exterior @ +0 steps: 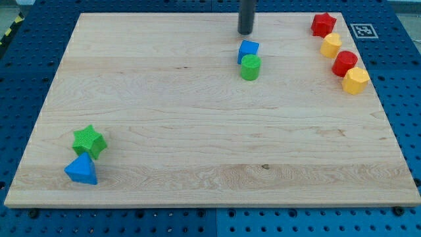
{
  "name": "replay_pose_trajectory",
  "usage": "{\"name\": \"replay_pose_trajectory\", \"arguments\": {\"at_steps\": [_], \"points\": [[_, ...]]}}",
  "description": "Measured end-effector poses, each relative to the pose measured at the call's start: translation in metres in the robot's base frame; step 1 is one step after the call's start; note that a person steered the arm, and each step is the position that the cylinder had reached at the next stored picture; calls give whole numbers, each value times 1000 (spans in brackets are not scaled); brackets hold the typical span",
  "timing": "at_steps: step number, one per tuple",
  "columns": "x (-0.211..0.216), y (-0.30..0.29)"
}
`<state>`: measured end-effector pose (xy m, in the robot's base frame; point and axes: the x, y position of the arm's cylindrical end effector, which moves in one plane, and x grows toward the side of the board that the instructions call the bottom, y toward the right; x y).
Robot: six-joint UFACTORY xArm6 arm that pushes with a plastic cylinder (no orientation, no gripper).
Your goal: Push the blue cube towards the top of the green star
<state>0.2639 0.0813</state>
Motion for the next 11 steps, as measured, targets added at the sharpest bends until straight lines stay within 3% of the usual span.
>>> {"name": "replay_pose_trajectory", "arguments": {"at_steps": [1, 6, 9, 11], "points": [[28, 1], [66, 1], [91, -69], [152, -114]]}}
